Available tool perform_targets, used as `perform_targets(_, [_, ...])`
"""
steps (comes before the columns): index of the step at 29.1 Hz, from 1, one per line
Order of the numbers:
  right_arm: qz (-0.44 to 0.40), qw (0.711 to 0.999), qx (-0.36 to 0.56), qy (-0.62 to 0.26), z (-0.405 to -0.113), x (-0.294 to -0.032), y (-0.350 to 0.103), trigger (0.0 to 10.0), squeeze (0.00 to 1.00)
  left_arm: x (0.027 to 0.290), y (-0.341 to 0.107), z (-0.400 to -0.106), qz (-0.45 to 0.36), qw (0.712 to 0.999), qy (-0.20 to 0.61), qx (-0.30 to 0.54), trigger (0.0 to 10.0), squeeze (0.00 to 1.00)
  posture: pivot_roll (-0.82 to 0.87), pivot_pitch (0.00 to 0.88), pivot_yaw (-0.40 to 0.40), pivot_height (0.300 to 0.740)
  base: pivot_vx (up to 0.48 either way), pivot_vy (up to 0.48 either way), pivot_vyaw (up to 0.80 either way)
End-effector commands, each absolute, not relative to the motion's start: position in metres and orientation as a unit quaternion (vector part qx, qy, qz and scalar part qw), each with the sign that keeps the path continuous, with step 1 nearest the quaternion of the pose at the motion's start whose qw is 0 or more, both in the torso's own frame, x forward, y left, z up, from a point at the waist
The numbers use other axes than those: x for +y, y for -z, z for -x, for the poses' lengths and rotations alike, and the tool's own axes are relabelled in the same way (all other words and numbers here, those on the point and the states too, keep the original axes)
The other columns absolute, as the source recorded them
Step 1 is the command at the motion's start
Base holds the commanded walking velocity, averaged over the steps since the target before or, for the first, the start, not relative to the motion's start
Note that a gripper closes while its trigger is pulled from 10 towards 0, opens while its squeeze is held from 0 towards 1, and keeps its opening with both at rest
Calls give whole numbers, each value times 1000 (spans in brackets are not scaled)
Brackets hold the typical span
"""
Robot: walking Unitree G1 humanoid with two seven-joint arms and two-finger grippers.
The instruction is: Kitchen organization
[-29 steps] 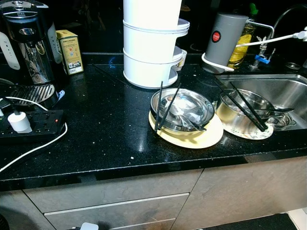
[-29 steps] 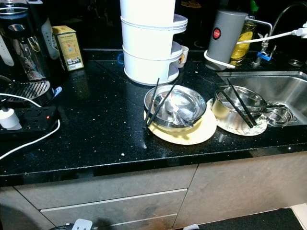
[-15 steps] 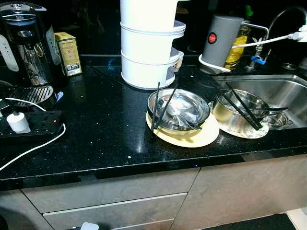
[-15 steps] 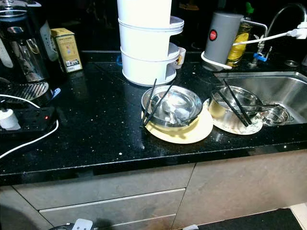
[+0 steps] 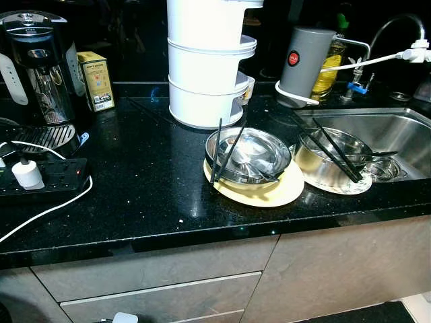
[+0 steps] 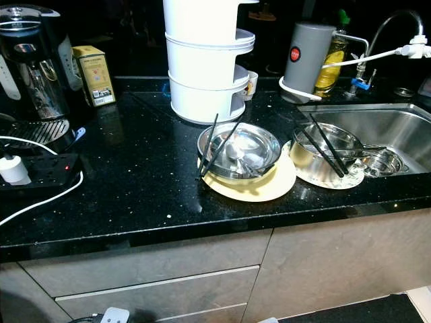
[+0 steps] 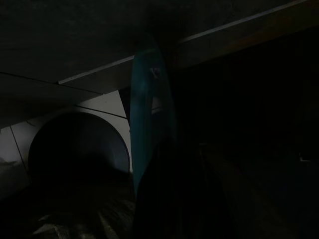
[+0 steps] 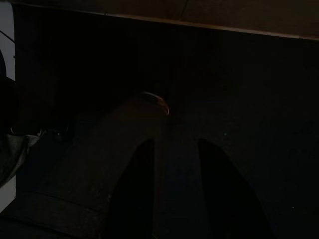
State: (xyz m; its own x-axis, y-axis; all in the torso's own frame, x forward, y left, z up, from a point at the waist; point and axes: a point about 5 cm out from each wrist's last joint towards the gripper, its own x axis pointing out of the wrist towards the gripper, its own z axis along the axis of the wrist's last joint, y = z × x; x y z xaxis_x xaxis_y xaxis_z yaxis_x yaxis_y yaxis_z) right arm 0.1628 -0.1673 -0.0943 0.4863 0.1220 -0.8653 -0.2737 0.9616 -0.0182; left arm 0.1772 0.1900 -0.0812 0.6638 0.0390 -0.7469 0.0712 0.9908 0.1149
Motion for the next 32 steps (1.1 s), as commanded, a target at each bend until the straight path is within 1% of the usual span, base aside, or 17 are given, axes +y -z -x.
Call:
perform_targets(1, [70,846,514,-123,-151,-161,100,10000,0,187,83,-174,-63,907,9,417,10000,0,-34,84,-56,740,0,0,0])
perform_targets(12, [66,848,511,-121,-155,-158,99,10000,0,187,82,-177,-62,908,7,415,10000,0,-35,91,-54,740,0,0,0])
perform_targets(28, [68,850,508,-120,-158,-166,97,10000,0,185,81,-179,-65,911,19,407,10000,0,-34,92,-55,740,0,0,0])
perform_targets(32, [67,851,506,-121,-159,-166,96,10000,0,184,81,-179,-65,911,21,407,10000,0,-35,92,-55,740,0,-335,0])
